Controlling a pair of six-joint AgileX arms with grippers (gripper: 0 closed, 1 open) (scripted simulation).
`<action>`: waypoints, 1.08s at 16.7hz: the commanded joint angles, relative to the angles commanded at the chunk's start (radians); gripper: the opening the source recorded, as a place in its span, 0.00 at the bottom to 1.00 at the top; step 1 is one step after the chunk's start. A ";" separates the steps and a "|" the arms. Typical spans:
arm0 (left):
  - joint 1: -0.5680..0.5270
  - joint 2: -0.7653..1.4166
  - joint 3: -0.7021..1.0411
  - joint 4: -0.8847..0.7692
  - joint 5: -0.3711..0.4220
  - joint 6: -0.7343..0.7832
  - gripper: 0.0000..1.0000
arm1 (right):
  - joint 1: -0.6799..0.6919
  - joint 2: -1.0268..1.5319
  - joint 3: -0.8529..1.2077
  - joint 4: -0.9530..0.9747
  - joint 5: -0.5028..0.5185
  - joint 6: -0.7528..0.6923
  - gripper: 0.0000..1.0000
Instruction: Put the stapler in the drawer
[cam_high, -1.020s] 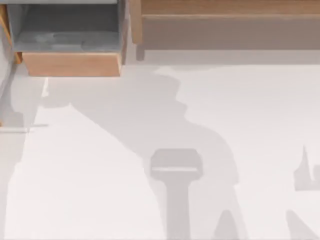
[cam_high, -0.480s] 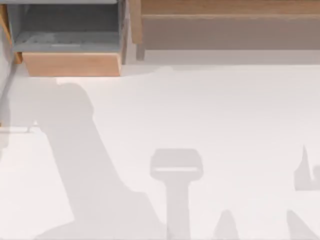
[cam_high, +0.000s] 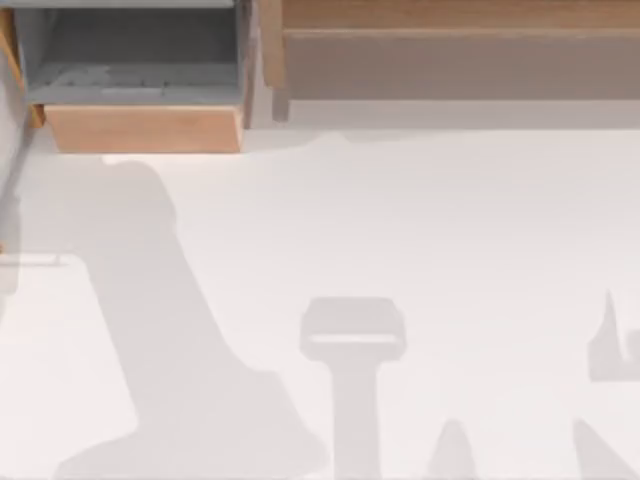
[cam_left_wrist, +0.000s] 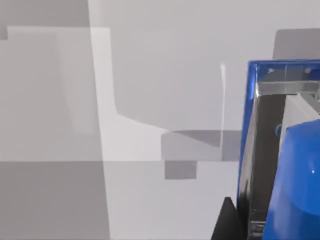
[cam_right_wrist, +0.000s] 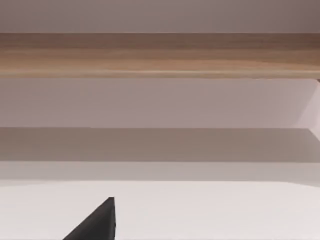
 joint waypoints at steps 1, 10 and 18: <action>-0.001 -0.002 -0.007 0.008 0.000 0.001 0.00 | 0.000 0.000 0.000 0.000 0.000 0.000 1.00; -0.003 -0.008 -0.048 0.041 0.000 0.000 0.15 | 0.000 0.000 0.000 0.000 0.000 0.000 1.00; -0.003 -0.008 -0.048 0.041 0.000 0.000 0.75 | 0.000 0.000 0.000 0.000 0.000 0.000 1.00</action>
